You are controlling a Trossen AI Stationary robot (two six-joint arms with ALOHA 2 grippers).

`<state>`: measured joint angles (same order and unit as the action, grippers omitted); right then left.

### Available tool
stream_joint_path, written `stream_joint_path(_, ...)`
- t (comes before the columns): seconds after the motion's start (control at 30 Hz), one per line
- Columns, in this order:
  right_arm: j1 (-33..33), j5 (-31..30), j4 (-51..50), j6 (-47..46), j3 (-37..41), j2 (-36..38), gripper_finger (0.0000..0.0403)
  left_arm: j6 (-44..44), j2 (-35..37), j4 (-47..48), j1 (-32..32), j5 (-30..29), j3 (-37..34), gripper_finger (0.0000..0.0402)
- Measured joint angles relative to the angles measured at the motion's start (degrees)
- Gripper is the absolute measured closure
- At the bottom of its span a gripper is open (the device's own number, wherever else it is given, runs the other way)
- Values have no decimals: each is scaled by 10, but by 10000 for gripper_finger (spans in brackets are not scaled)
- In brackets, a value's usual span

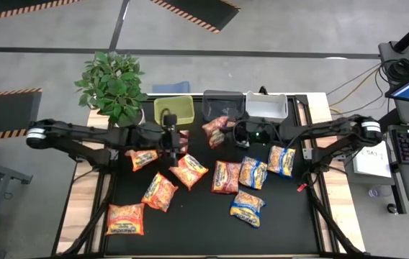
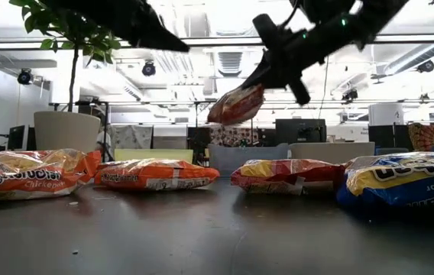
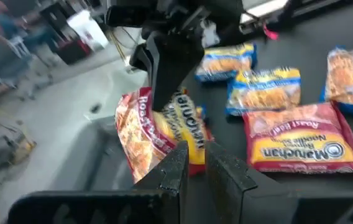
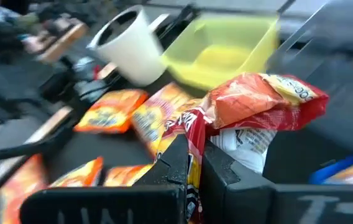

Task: Sort Maruchan noodles
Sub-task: Put the top right red noodle pack into the black bin

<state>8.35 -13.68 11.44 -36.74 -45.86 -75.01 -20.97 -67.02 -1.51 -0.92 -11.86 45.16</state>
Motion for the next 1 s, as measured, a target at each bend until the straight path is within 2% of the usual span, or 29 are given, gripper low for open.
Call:
stream_joint_path(0.17,24,-76,-179,48,-93,16,394,-35,34,-17,0,-24,0,365)
stream_joint_path(0.37,75,-121,-375,78,-230,-30,394,-61,47,-29,-1,-86,0,365)
stream_joint_path(0.5,113,-120,-444,90,-308,-82,394,-59,51,-27,-3,-130,-1,365)
stream_joint_path(0.73,156,-122,-521,99,-405,-184,394,-56,79,-25,-6,-132,-20,365)
stream_joint_path(1.0,166,-166,-615,82,-459,-266,394,-55,165,-26,-7,-132,-56,365)
